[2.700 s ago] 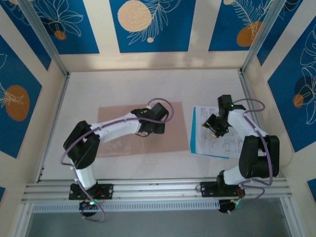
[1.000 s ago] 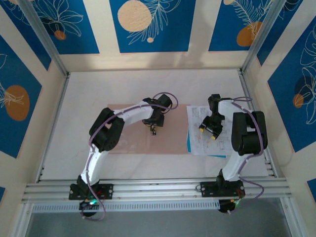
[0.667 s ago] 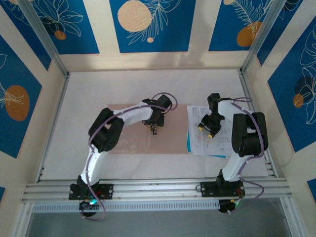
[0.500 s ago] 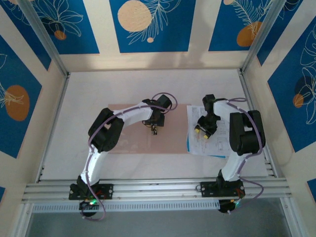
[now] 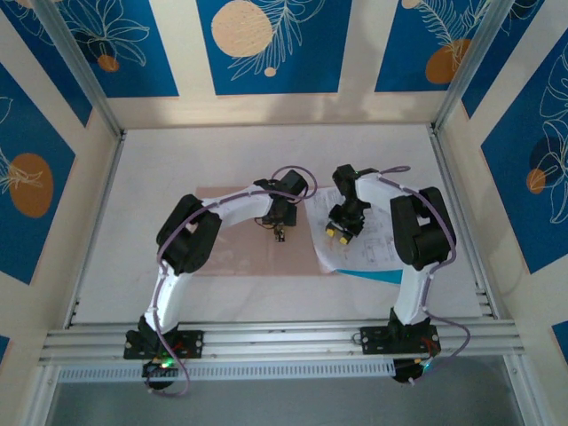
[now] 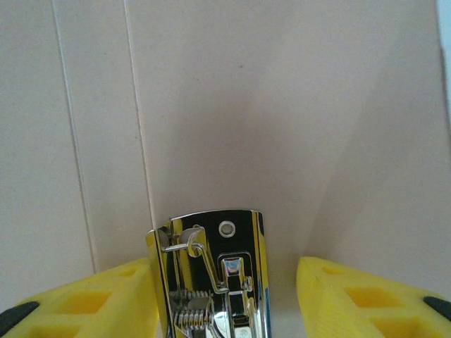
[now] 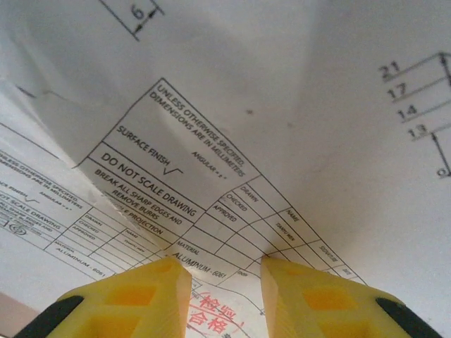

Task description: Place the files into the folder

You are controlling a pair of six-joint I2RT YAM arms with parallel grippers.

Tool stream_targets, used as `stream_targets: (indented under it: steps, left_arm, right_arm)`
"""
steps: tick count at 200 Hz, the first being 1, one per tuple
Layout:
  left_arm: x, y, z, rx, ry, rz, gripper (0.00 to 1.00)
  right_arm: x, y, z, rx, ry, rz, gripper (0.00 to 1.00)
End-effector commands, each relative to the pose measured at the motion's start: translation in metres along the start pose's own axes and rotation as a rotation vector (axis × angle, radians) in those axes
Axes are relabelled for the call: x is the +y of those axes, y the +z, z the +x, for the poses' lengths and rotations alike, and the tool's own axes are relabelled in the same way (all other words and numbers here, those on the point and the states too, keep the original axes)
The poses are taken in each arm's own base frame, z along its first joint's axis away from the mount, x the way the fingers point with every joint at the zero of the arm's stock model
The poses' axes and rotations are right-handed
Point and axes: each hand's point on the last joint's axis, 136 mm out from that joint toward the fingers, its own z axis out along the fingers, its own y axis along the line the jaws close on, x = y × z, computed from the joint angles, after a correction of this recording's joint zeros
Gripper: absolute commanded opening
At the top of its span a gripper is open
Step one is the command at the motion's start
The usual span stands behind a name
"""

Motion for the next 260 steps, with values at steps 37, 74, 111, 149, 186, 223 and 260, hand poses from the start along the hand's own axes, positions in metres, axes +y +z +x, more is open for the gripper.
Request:
stream_targets:
  steps: [37, 74, 111, 149, 186, 223, 260]
  left_arm:
    - [-0.019, -0.008, 0.010, 0.036, -0.012, 0.101, 0.53]
    - [-0.023, -0.032, -0.002, -0.030, -0.039, 0.140, 0.55]
    - [-0.029, -0.066, -0.015, -0.093, -0.052, 0.184, 0.57]
    - [-0.053, -0.091, -0.015, -0.121, -0.071, 0.284, 0.59]
    - [-0.092, -0.084, -0.011, -0.074, -0.081, 0.422, 0.61]
    - [-0.051, -0.072, -0.005, -0.083, -0.079, 0.265, 0.61]
    - [-0.003, -0.062, -0.001, -0.085, -0.145, 0.210, 0.62]
  right_arm:
    - [0.015, 0.007, -0.001, 0.026, 0.031, -0.014, 0.34]
    - [0.042, 0.001, 0.005, 0.072, -0.036, -0.128, 0.35]
    - [0.072, -0.043, 0.018, 0.030, -0.136, -0.264, 0.52]
    - [0.048, -0.079, -0.002, -0.021, -0.106, -0.328, 0.57]
    - [-0.045, -0.082, -0.061, -0.071, 0.078, -0.308, 0.55]
    - [-0.134, -0.067, -0.099, -0.075, 0.294, -0.259, 0.53]
    - [-0.139, -0.044, -0.112, 0.003, 0.355, -0.313, 0.46]
